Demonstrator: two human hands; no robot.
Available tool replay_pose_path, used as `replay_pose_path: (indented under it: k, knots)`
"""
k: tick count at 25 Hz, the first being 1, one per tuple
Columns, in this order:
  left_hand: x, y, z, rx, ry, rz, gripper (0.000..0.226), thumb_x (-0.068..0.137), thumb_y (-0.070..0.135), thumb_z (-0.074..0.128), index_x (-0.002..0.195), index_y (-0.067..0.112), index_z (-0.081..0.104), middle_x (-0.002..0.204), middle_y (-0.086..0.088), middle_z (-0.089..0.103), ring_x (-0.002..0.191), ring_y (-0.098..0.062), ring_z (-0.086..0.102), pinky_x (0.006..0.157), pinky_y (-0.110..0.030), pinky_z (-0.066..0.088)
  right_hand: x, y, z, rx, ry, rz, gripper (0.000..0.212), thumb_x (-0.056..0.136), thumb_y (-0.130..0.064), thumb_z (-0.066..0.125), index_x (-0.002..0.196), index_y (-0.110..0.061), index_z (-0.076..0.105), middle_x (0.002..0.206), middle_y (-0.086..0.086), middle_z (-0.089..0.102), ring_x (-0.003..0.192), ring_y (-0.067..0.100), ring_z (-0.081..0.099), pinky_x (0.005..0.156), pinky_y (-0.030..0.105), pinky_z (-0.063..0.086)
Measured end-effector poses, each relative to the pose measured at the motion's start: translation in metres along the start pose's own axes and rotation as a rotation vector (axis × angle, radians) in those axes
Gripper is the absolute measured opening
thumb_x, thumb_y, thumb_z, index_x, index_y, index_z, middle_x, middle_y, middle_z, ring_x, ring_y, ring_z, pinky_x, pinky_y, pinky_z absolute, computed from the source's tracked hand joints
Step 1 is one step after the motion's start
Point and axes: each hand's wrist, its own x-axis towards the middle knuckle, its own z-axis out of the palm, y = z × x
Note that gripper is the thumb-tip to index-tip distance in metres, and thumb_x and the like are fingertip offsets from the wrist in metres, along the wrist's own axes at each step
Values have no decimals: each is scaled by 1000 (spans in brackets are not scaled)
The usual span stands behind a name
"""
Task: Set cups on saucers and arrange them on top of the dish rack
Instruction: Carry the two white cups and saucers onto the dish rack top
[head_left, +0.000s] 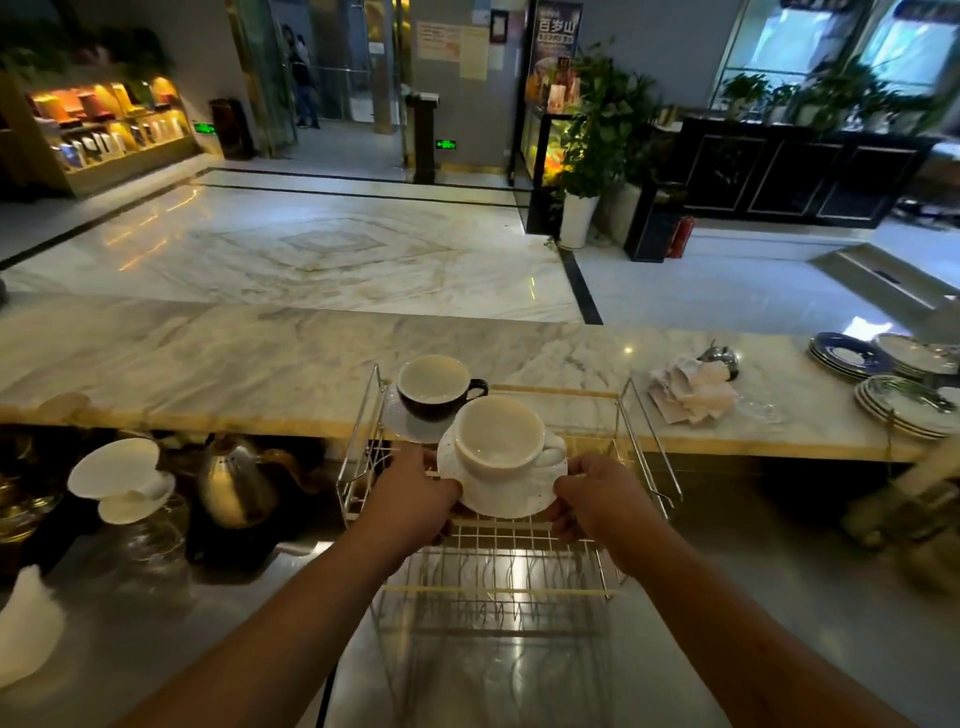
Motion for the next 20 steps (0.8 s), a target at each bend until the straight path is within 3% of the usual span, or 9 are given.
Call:
replay_pose_path:
  k: [6, 10, 20]
  knots:
    - [17, 8, 29, 44, -16, -20, 31, 85, 13, 69, 107, 28, 54, 74, -3, 78, 46, -8, 67, 41, -26, 50, 23, 15, -18, -39, 34, 12, 10, 95, -2, 55, 97, -10, 61, 59, 8, 74, 49, 17, 70, 50, 30, 58]
    - [26, 4, 35, 113, 6, -5, 37, 83, 13, 74, 112, 25, 54, 92, 8, 63, 78, -13, 67, 63, -36, 60, 34, 20, -21, -70, 30, 6, 10, 94, -2, 56, 97, -10, 62, 65, 10, 75, 52, 18, 70, 51, 31, 60]
    - [41, -3, 43, 138, 3, -72, 37, 85, 16, 73, 114, 24, 51, 96, 0, 71, 73, -15, 72, 47, -24, 50, 50, 20, -23, -85, -47, 25, 15, 93, 1, 53, 101, -7, 63, 68, 12, 73, 52, 19, 67, 50, 30, 55]
